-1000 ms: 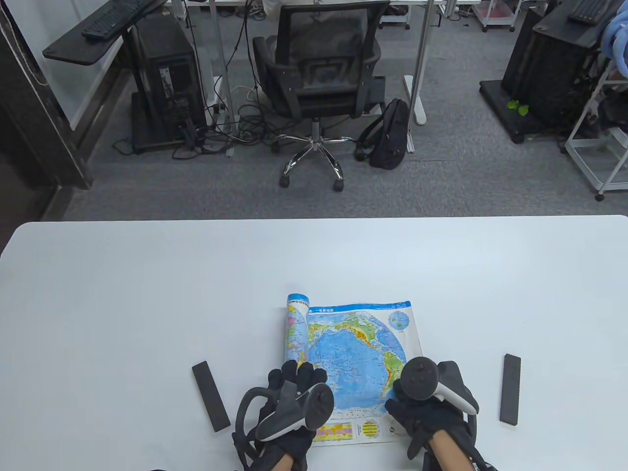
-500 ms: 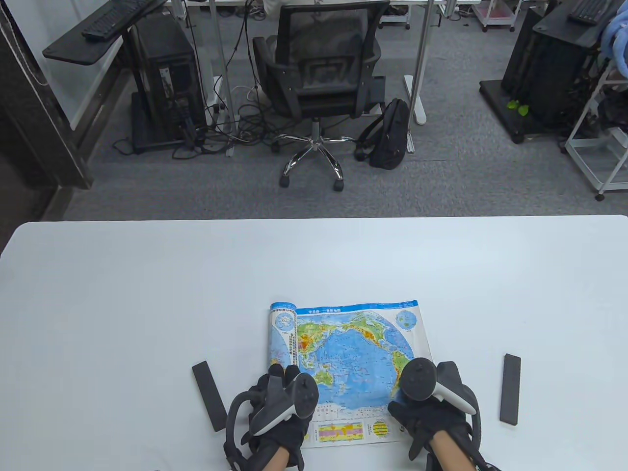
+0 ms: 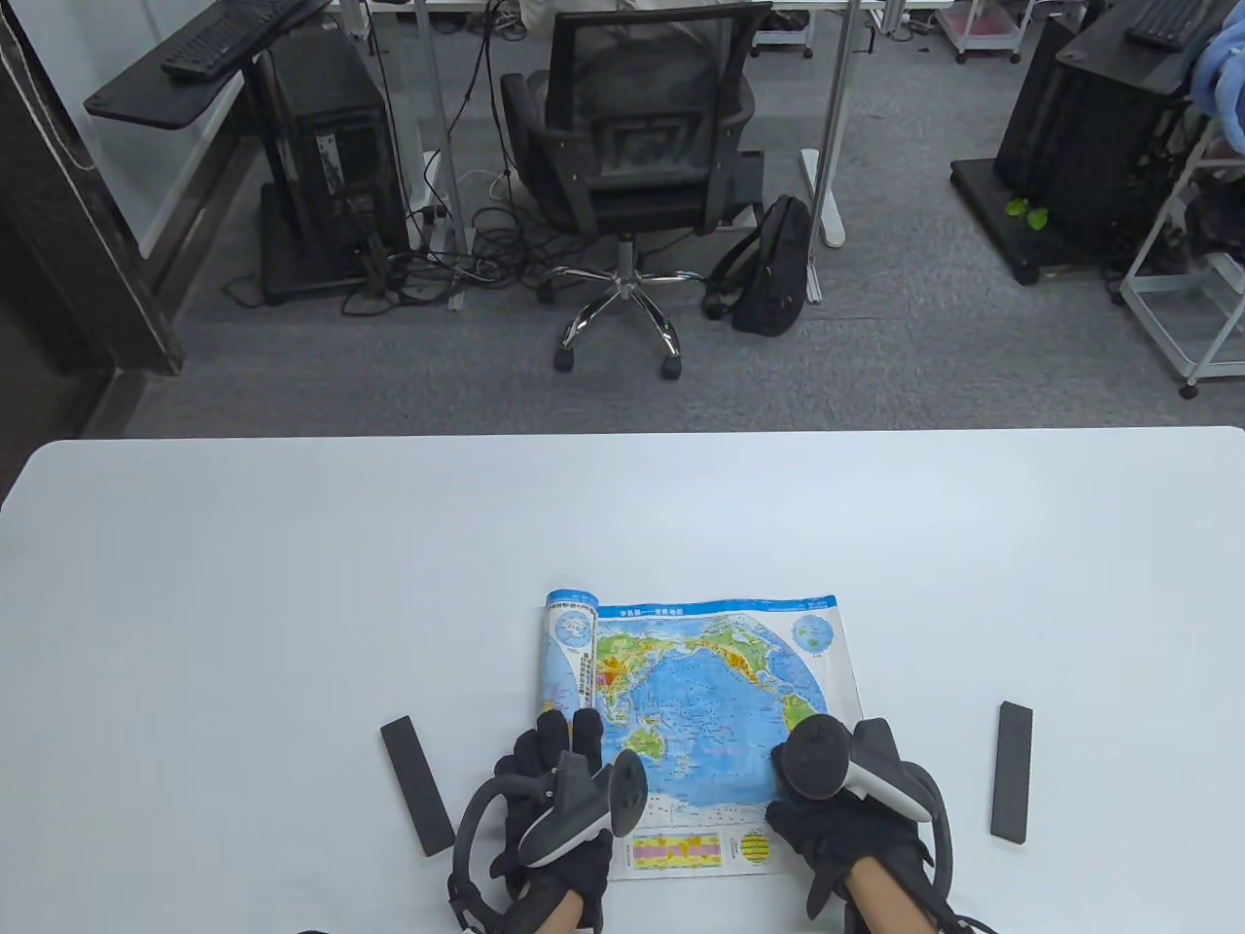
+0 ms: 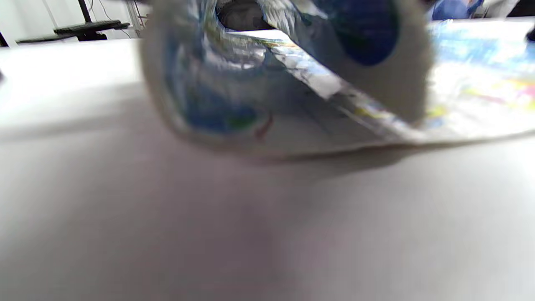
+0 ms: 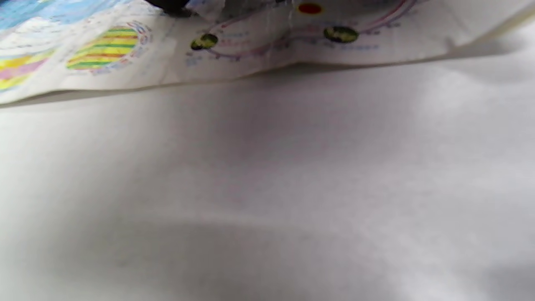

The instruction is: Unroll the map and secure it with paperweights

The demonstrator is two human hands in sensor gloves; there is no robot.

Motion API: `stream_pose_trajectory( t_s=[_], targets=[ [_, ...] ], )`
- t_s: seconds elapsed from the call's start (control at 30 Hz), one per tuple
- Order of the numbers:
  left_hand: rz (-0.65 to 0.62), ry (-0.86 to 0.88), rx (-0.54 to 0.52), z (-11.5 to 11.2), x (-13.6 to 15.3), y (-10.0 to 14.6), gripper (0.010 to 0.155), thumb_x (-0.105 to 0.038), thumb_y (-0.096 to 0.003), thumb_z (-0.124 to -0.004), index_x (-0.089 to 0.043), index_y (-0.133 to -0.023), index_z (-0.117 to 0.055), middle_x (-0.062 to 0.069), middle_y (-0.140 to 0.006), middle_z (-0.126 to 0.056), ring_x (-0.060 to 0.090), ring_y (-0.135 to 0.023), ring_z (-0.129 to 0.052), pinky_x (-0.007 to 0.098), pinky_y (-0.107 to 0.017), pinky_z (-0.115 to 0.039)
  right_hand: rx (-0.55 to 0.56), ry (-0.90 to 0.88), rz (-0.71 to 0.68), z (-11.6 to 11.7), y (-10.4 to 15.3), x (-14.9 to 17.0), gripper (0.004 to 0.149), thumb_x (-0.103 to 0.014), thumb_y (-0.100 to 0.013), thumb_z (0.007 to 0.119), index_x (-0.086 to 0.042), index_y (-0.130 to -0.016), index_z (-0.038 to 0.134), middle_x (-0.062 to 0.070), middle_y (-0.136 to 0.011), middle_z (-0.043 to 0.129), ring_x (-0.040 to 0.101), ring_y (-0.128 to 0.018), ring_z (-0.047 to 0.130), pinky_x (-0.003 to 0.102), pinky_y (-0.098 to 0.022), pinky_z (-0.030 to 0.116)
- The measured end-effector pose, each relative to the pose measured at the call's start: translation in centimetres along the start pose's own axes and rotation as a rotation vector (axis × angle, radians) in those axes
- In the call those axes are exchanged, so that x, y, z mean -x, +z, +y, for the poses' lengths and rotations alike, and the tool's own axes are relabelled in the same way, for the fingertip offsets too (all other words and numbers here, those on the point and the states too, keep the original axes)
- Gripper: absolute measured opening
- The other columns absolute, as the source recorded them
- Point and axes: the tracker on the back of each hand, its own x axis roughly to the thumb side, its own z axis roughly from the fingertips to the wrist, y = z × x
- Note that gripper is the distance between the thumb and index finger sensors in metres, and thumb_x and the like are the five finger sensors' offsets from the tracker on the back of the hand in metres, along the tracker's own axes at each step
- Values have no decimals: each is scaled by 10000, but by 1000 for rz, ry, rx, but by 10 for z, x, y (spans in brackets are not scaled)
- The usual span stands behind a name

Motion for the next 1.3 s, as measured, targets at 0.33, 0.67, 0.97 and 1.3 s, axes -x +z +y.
stream_pose_trajectory(
  t_s=[0.33,0.67,0.97,1.3],
  targets=[
    [-201,-130,-54,16,-7,9,634,-156,-513,-657,-344,-1075,-431,12,-1175,-365,320,-1045,-166,607,-691,-214,13,-104,25,-8,3,20,550,-332,-602,625,-101,-1039,385,382,-1034,141,626,-853,86,728,-523,128],
    [62,91,191,-3,38,3,724,-496,-586,-588,-160,-1113,-222,240,-1141,-172,508,-972,-101,653,-649,-192,28,-164,43,-13,5,33,512,-321,-599,633,-101,-1023,448,361,-1038,173,611,-860,102,725,-526,137],
    [85,102,189,-11,38,-6,774,-593,-565,-528,-113,-1111,-261,281,-1130,-278,522,-1002,-231,664,-662,-255,2,-52,92,-10,5,28,678,-290,-578,684,-9,-1044,281,331,-1048,131,595,-883,110,721,-544,143],
    [111,84,172,-12,34,-10,789,-619,-549,-500,-125,-1107,-240,283,-1126,-262,516,-990,-394,628,-683,-482,-16,-83,87,-10,4,31,671,-297,-578,679,-23,-1039,277,365,-1011,73,618,-855,82,736,-532,148]
  ],
)
